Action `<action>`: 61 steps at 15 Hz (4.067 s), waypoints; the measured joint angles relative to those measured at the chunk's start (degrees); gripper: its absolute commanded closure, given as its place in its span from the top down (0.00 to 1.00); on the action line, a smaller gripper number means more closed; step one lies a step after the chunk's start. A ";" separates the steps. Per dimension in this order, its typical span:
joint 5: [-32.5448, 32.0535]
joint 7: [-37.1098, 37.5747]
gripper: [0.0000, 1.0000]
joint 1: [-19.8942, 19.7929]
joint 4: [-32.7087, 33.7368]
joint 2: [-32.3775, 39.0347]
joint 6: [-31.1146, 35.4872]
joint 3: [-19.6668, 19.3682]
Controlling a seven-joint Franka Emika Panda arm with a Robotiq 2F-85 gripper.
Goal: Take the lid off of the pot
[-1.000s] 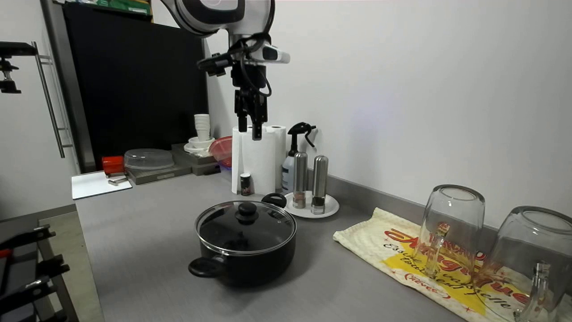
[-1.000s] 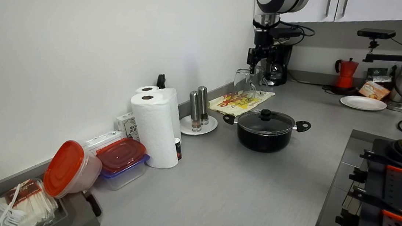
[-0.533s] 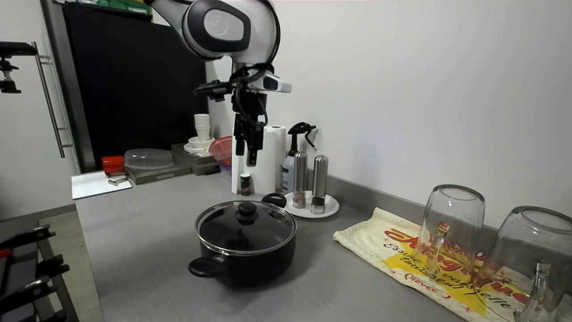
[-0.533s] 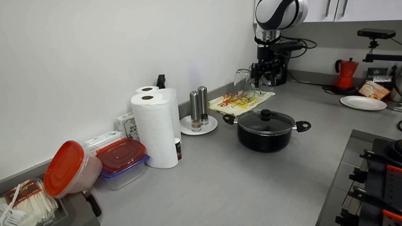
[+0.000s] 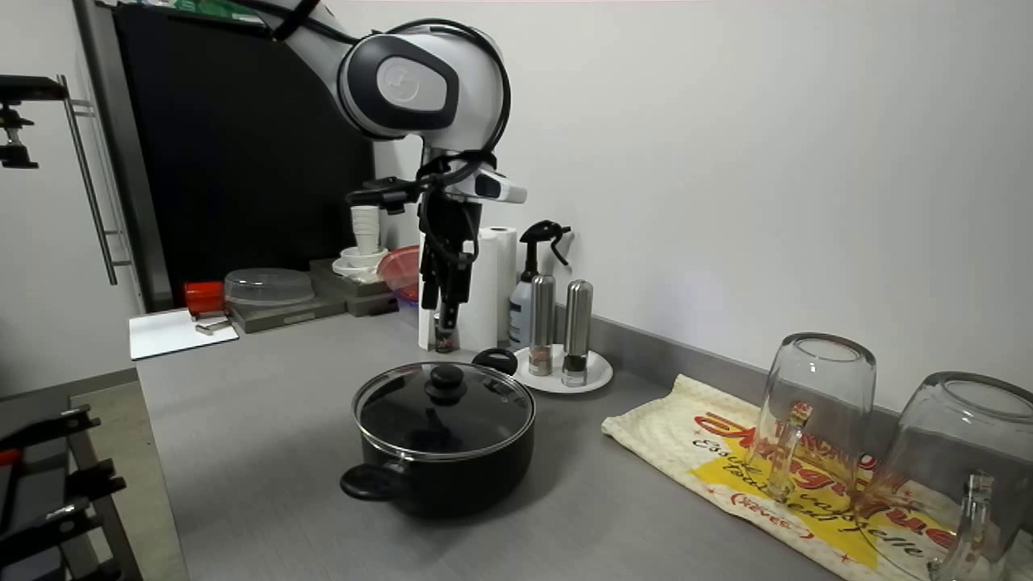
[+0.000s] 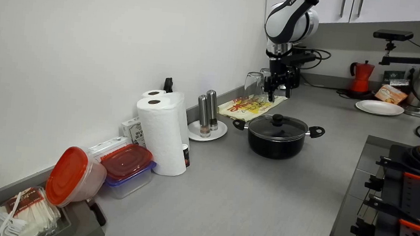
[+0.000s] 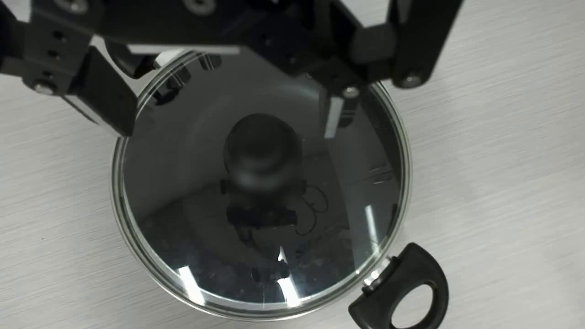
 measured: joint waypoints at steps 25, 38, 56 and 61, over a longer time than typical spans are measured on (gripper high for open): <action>-0.32 2.76 1.00 -0.68 9.59 12.17 -0.10 -0.67; -0.11 2.71 1.00 -0.80 10.82 13.44 -5.99 -0.38; 0.29 2.70 1.00 -0.88 11.98 14.26 -7.31 0.52; 0.29 2.70 0.60 -0.88 11.98 15.26 -7.30 0.53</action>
